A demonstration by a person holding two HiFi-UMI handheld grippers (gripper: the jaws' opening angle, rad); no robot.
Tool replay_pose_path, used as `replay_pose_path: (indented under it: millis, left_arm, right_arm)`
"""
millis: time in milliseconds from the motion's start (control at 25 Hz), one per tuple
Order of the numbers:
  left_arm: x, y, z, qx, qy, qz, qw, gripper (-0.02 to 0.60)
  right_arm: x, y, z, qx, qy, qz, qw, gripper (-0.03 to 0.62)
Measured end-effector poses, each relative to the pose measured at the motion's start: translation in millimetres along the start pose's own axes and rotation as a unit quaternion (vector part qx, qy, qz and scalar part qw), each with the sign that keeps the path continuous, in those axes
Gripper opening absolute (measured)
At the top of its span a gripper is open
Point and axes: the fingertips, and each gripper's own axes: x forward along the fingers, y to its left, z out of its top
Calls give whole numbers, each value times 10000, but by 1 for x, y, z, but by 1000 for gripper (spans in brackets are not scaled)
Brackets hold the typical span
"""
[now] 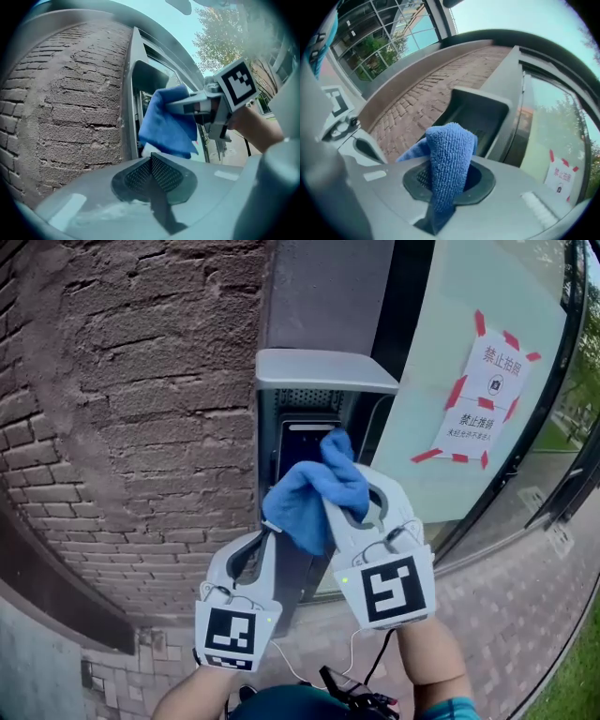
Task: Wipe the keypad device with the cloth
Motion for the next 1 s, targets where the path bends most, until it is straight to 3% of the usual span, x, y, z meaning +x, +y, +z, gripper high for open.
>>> replay_pose_path:
  millis: [80, 160, 320, 840, 1000]
  left_arm:
    - [0, -1, 4, 20, -50, 5, 10000, -6]
    - [0, -2, 5, 13, -52, 8, 10000, -6]
    - [-2, 0, 3, 29, -30, 55, 10000, -6]
    - [-6, 6, -3, -8, 56, 100, 9999, -6]
    - [-9, 10, -7, -15, 85, 105, 9999, -6]
  right_arm:
    - [-7, -32, 16, 88, -170, -565, 9982, 43]
    - [-8, -47, 18, -33, -127, -746, 9971, 43]
    - [-4, -36, -3, -233, -20, -600, 9979, 43]
    - [-10, 37, -89, 491, 879, 121, 9948, 43]
    - [-17, 31, -69, 561, 574, 12, 9968, 43]
